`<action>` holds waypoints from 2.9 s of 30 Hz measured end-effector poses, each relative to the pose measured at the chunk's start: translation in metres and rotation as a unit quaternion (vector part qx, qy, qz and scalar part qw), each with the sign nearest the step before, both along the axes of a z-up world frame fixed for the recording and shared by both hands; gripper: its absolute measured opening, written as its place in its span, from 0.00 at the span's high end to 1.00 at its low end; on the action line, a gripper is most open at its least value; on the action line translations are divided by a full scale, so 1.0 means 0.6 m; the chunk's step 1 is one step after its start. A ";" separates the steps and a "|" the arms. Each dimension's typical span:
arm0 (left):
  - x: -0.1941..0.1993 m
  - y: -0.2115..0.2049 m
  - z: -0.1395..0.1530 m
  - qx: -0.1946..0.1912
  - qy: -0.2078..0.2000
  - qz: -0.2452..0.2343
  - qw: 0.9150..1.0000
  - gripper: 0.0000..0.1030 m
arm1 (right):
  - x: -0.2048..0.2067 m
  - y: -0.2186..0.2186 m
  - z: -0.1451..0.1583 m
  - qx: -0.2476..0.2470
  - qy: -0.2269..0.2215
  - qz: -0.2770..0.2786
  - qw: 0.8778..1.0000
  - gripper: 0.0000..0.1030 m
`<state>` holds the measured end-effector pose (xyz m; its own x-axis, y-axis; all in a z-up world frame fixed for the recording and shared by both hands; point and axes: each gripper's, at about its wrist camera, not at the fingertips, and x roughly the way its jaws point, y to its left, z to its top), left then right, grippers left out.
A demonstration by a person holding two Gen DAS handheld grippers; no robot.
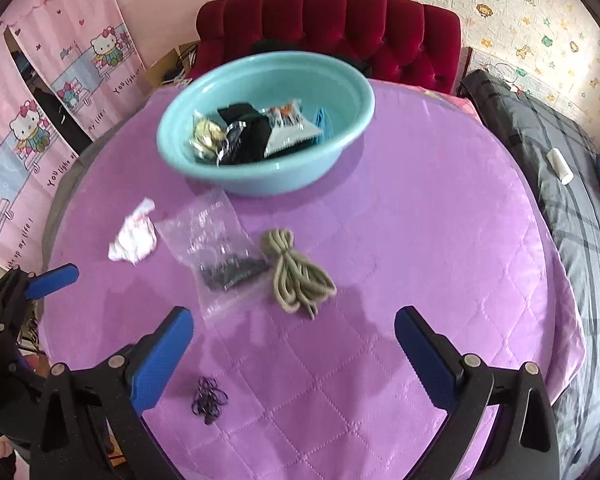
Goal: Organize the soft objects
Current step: 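Move the left tool to the black earphone cable on the bed, then grasp the black earphone cable with the left tool while the right tool grasps the khaki rope, then carry the earphones in the left tool and rope in the right tool over the basin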
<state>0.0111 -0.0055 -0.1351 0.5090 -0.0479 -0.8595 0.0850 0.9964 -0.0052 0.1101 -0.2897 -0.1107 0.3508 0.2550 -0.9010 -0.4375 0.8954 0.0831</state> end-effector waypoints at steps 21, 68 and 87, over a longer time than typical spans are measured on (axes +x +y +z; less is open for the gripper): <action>-0.059 -0.058 -0.105 0.008 0.070 -0.033 0.997 0.00 | -0.045 -0.041 -0.095 -0.026 0.040 -0.023 0.999 0.00; 0.005 0.039 -0.109 -0.043 0.093 0.029 0.994 0.76 | 0.083 0.009 -0.130 -0.007 0.078 0.036 0.996 0.01; 0.020 0.071 -0.102 -0.050 0.094 0.044 0.993 0.76 | 0.112 0.054 -0.137 -0.034 0.083 0.070 0.994 0.88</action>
